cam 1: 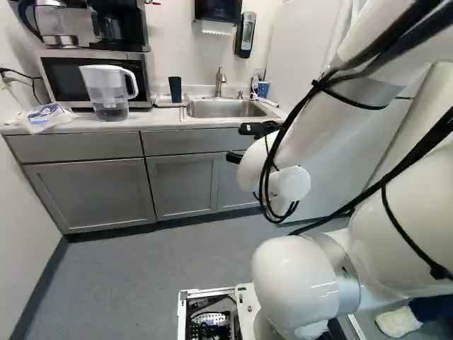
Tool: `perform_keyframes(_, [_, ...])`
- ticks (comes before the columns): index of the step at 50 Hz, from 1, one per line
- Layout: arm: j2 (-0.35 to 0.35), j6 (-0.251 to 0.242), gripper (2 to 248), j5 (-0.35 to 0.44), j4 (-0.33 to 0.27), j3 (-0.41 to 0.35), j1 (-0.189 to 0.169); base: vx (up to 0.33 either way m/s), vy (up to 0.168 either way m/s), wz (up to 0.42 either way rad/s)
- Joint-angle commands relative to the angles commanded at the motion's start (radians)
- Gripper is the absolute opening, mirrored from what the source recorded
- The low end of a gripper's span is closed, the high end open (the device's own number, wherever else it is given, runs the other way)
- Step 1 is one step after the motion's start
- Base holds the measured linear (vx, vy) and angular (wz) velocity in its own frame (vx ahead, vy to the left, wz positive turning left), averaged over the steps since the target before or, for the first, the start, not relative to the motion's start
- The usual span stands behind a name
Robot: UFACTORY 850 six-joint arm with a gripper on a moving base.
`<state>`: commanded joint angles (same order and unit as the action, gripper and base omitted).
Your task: Rinse the cup and place it in the tray
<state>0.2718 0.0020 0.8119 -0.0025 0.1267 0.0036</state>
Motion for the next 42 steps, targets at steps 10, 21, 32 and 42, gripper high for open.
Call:
perform_keyframes(10, [0.004,-0.001,247,0.031,0.001,-0.02,-0.002,0.0,0.0,0.0])
perform_keyframes(21, [0.007,-0.002,247,0.053,0.002,-0.035,-0.003,0.0,0.0,0.0])
perform_keyframes(32, [0.007,-0.002,247,0.061,0.002,-0.039,-0.004,0.0,0.0,0.0])
perform_keyframes(42, [0.007,-0.002,247,0.061,0.002,-0.039,-0.004,0.0,0.0,0.0])
